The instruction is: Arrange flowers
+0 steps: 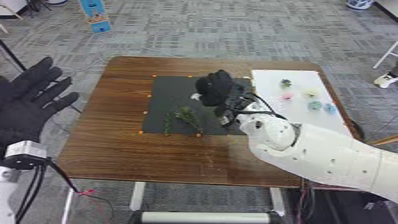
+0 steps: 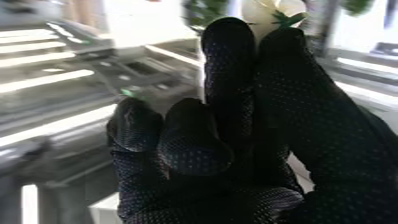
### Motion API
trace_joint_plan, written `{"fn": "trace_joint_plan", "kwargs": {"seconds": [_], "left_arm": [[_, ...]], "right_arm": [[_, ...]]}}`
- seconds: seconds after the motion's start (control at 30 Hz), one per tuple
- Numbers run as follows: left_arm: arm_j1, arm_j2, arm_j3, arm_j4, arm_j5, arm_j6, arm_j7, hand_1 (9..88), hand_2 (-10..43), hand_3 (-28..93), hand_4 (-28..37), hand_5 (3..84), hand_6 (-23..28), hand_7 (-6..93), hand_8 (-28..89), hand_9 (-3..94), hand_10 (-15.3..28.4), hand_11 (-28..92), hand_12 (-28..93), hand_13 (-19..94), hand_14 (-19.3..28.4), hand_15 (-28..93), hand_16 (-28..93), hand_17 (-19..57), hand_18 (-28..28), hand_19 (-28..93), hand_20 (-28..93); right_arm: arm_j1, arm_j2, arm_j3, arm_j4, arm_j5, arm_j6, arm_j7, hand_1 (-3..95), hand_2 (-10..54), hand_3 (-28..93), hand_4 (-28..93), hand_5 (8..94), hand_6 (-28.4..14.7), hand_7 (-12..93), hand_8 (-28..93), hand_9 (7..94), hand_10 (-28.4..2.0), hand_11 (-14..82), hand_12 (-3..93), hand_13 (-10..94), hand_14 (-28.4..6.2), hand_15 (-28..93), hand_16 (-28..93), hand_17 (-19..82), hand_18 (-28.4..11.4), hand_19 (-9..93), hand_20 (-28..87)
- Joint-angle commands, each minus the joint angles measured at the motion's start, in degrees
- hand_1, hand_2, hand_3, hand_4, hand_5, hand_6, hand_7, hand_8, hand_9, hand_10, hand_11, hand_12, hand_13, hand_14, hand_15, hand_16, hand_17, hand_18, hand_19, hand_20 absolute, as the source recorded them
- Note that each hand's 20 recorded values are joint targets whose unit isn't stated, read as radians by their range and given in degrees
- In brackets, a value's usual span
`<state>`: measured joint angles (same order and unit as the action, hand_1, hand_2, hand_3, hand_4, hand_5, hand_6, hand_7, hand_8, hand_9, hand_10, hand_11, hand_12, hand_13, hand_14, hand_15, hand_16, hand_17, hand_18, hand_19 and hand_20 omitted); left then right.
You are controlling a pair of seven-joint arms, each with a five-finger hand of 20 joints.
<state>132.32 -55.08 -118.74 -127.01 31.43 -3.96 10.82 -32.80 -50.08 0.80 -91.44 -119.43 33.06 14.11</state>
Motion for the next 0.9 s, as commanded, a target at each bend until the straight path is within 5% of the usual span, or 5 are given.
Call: {"fn": "trace_joint_plan", "kwargs": {"seconds": [0.03,0.2,0.5,0.9], "left_arm": [[-3.3,3.59,0.52,0.74,1.60,1.29,-0.45,21.3,-8.5,64,-28.3,28.2,3.0,13.8,-7,23.4,11.1,12,17,19,14.4,12,5,-9.2,25.4,42,1],[-6.2,5.42,1.88,1.57,2.04,0.79,-0.39,21.5,-8.3,63,-28.3,28.3,3.1,13.9,-7,23.5,11.1,12,17,19,14.4,12,5,-9.2,25.4,42,1],[-9.2,5.97,4.80,2.41,2.19,-0.44,0.48,21.3,-8.1,64,-28.3,28.3,3.0,14.1,-8,23.6,11.1,12,16,19,14.4,12,5,-9.1,25.3,41,1],[-11.3,6.58,7.19,3.37,1.90,-1.39,0.64,21.4,-7.7,63,-28.3,28.4,3.0,13.9,-8,23.7,11.1,12,16,19,14.4,12,5,-9.2,25.4,41,1]], "right_arm": [[4.7,-9.3,-5.0,1.1,-1.4,0.2,-3.4,50.8,-9.5,80,-28,70.7,2.6,47,4,83.3,-5.5,23.4,49.9,73,-5.4,83,37,39,-20.5,93,57],[5.4,-14.6,-9.2,7.1,-2.0,0.0,-3.2,51.0,-9.5,79,-28,71.1,2.6,47,3,83.5,-5.5,23.1,49.6,73,-5.3,83,37,39,-20.5,93,57],[7.6,-22.8,-17.5,18.3,-3.5,3.7,0.1,51.2,-9.5,79,-28,70.7,2.6,48,0,83.1,-5.9,22.0,49.5,73,-5.4,83,37,39,-20.3,93,57],[8.3,-26.7,-19.9,22.7,-6.0,6.8,6.9,51.3,-9.5,79,-28,70.6,2.7,49,-2,83.0,-5.7,21.9,49.6,73,-5.4,83,37,38,-20.2,93,56]]}}
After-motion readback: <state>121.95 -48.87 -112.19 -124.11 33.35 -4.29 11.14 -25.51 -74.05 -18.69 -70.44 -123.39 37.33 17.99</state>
